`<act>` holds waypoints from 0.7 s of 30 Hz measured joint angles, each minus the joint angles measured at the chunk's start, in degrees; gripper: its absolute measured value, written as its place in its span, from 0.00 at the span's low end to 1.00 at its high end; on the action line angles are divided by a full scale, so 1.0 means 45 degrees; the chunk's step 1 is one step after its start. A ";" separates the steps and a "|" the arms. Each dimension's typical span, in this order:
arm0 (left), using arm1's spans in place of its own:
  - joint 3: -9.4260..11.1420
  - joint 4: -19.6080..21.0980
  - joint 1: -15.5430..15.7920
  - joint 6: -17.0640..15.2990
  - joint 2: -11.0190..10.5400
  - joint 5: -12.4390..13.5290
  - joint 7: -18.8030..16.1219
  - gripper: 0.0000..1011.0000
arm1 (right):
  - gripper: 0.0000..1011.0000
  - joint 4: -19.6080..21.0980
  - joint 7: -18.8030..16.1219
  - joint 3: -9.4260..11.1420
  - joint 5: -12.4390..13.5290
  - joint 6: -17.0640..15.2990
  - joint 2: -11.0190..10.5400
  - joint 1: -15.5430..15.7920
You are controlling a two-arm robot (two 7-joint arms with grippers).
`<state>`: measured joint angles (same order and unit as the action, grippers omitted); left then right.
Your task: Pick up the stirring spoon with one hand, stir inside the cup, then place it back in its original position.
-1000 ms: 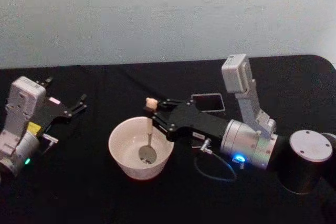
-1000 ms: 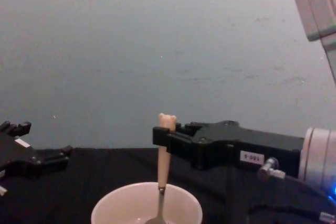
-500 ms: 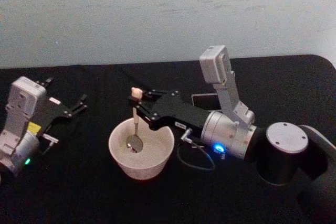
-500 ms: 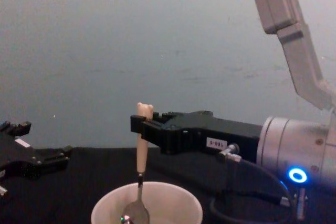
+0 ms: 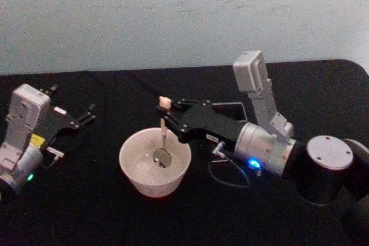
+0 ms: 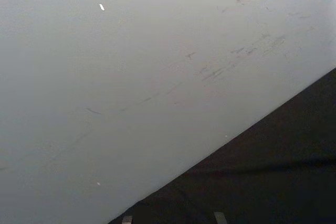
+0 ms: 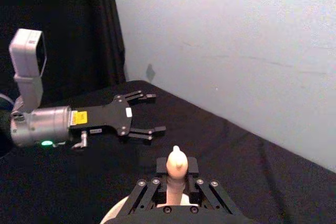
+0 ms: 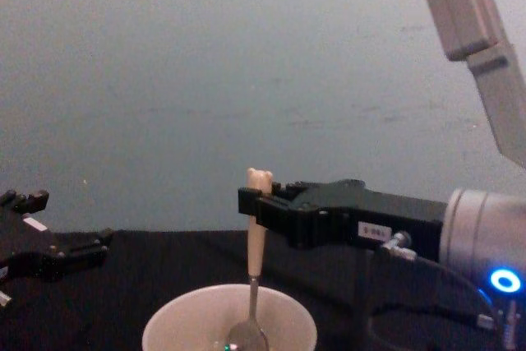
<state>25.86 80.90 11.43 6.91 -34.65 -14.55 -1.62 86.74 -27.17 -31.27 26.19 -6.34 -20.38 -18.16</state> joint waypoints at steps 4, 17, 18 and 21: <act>0.0000 0.0001 0.0000 0.0000 0.0000 0.0000 0.0000 0.99 | 0.21 0.0345 -0.0078 0.0094 0.0205 -0.0095 -0.0182 0.0209; 0.0000 0.0001 0.0000 0.0000 0.0000 0.0000 0.0000 0.99 | 0.21 0.0899 0.0256 0.0602 0.1027 -0.0520 -0.0283 0.0267; 0.0000 0.0000 0.0000 0.0000 0.0000 0.0000 0.0000 0.99 | 0.21 0.0961 0.0313 0.0681 0.1118 -0.0577 -0.0295 0.0267; 0.0000 0.0000 0.0001 0.0000 0.0000 0.0001 0.0000 0.99 | 0.21 0.1188 0.0558 0.1048 0.1632 -0.0854 -0.0323 0.0275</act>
<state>25.86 80.90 11.43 6.91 -34.65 -14.55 -1.62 92.09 -24.65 -26.55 33.53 -10.19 -21.83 -16.92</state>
